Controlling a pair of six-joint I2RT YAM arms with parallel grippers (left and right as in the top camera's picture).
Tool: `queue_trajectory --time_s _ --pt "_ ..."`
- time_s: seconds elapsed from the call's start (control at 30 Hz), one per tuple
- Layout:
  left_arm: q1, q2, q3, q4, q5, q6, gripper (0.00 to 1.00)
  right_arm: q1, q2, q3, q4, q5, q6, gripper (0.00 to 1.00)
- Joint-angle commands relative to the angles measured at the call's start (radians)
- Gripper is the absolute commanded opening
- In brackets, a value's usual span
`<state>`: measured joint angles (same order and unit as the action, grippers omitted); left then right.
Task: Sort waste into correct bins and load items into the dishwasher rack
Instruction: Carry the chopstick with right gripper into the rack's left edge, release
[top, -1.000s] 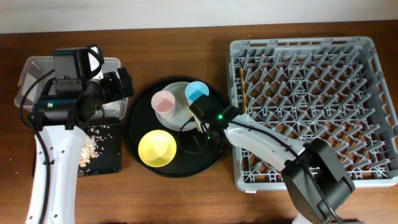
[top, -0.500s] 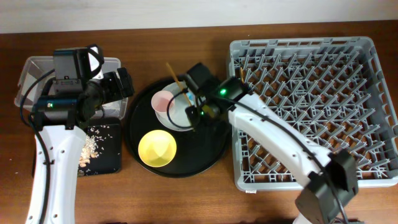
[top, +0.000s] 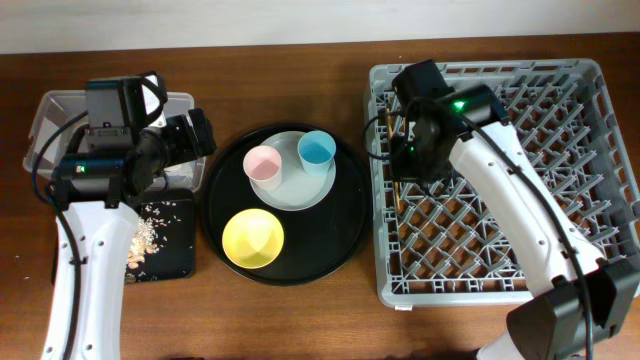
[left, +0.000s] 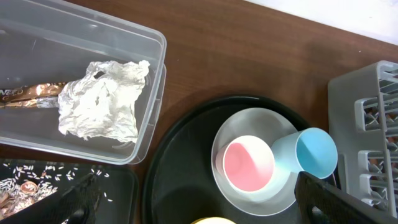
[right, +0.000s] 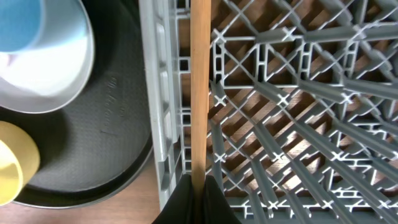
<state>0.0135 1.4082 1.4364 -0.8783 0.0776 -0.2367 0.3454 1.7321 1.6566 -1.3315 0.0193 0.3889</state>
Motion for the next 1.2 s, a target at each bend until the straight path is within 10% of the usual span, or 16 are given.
queue_trajectory --time_s 0.0,0.57,0.87,1.17 --pt "0.003 -0.003 0.012 0.002 0.000 -0.002 0.99 0.002 -0.014 -0.075 0.033 0.011 0.009 0.04" --pt "0.003 -0.003 0.012 0.002 0.000 -0.002 0.99 0.001 -0.011 -0.193 0.165 -0.113 -0.077 0.06" --pt "0.003 -0.003 0.012 0.002 0.000 -0.002 0.99 0.001 -0.011 -0.192 0.161 -0.117 -0.078 0.26" --pt "0.003 -0.003 0.012 0.002 0.000 -0.002 0.99 0.135 -0.052 -0.141 0.216 -0.542 -0.270 0.28"
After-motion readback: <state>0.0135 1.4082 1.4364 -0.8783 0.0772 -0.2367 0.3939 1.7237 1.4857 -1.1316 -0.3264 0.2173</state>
